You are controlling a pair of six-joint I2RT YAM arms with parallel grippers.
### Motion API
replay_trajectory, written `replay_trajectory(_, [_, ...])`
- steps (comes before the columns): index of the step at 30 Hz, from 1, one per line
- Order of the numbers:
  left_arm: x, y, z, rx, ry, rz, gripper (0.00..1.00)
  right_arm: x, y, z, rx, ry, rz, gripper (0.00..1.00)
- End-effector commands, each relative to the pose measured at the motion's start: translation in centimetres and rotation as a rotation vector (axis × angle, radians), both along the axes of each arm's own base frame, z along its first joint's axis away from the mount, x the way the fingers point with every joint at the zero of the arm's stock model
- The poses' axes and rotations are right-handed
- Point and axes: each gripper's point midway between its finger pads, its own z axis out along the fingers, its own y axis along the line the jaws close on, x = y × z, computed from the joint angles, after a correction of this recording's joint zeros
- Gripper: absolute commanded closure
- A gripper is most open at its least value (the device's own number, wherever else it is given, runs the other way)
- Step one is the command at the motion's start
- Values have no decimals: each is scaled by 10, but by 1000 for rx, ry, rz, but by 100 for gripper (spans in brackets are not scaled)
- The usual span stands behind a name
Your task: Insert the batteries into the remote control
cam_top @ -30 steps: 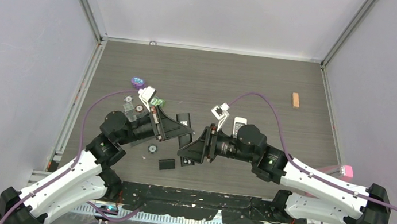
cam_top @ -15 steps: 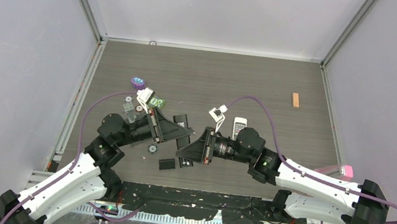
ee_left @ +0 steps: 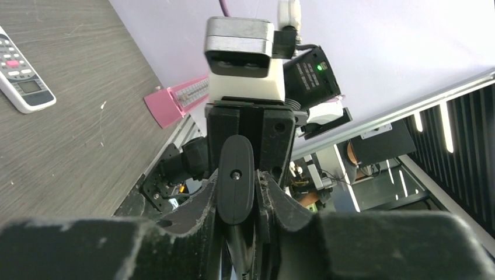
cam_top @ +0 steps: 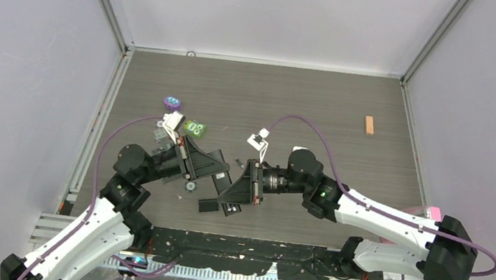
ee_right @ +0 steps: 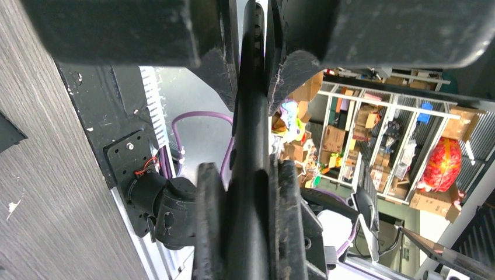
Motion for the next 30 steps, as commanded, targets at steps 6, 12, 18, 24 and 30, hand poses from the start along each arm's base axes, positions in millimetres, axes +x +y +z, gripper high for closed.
replay_trajectory(6, [6, -3, -8, 13, 9, -24, 100, -6, 6, 37, 88, -68, 106, 71])
replay_trajectory(12, [32, 14, -16, 35, 55, 76, 100, 16, 1, 43, 58, -183, -26, 23])
replay_trajectory(18, [68, 53, -18, 48, 117, 228, 100, 39, -14, 31, -38, -342, -168, 16])
replay_trajectory(24, [92, 73, -1, 35, 133, 313, 100, 71, -40, -30, -222, -442, -351, 26])
replay_trajectory(30, [109, 85, 16, 3, 138, 378, 100, 77, -33, -77, -284, -625, -305, 46])
